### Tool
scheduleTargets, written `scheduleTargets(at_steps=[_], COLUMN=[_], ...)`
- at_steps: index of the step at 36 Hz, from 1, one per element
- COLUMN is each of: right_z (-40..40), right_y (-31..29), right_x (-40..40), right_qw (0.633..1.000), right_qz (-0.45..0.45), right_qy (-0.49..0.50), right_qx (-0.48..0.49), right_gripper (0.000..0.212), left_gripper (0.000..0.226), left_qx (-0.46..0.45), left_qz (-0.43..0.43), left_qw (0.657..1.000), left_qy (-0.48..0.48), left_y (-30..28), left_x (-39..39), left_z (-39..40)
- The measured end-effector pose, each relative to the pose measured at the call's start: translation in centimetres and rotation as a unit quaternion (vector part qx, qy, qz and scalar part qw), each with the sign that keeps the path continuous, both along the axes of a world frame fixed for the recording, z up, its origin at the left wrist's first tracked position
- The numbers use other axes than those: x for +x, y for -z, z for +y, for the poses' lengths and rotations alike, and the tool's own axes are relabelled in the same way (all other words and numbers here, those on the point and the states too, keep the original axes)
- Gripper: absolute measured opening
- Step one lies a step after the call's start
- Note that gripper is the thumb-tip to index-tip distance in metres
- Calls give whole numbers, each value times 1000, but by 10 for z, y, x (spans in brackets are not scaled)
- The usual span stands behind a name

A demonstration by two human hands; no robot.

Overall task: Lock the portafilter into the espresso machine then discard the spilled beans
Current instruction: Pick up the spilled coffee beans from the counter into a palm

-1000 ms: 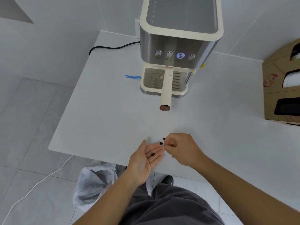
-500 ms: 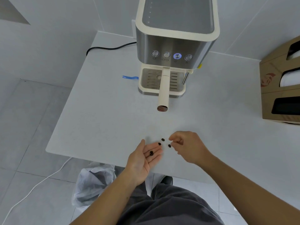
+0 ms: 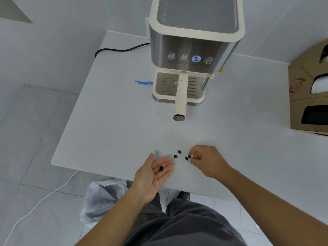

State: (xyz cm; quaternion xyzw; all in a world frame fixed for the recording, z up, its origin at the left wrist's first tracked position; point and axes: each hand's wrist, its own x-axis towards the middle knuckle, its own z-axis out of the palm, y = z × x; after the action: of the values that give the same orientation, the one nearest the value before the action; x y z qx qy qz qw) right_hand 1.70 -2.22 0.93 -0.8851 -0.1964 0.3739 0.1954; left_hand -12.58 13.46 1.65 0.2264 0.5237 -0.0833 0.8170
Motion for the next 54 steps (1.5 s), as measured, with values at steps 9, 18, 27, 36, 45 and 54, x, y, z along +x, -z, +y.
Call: scheduleTargets(at_steps=[9,18,27,36,45,54], right_z=[8,13,12,28,35,9], right_y=[6,2,-6,-36,-37,-21], right_x=[1,1,-3,-24,-44,-20], right_qw=[999,997,1000,996,985,995], right_qz=[-20,-29,-20,30,63,-17], right_qy=[-36,-53,-3,-20,-37,25], right_qx=[-11,-38,-15,78,156,100], right_gripper=[6,39,13,17,36,16], left_gripper=[52,52,52,53,54,55], left_qx=[3,2,0,-3,10,-7], left_qz=[3,0,0,-7,-17,-9], left_qw=[1000,1000,1000,1000,1000,1000], left_qy=[-1,-2,-2,3,16,12], left_y=[-1,-1,0,-3,-7,-5], left_x=[-2,1,1,9,19,15], left_z=[1,2,2,-3,-11,-12])
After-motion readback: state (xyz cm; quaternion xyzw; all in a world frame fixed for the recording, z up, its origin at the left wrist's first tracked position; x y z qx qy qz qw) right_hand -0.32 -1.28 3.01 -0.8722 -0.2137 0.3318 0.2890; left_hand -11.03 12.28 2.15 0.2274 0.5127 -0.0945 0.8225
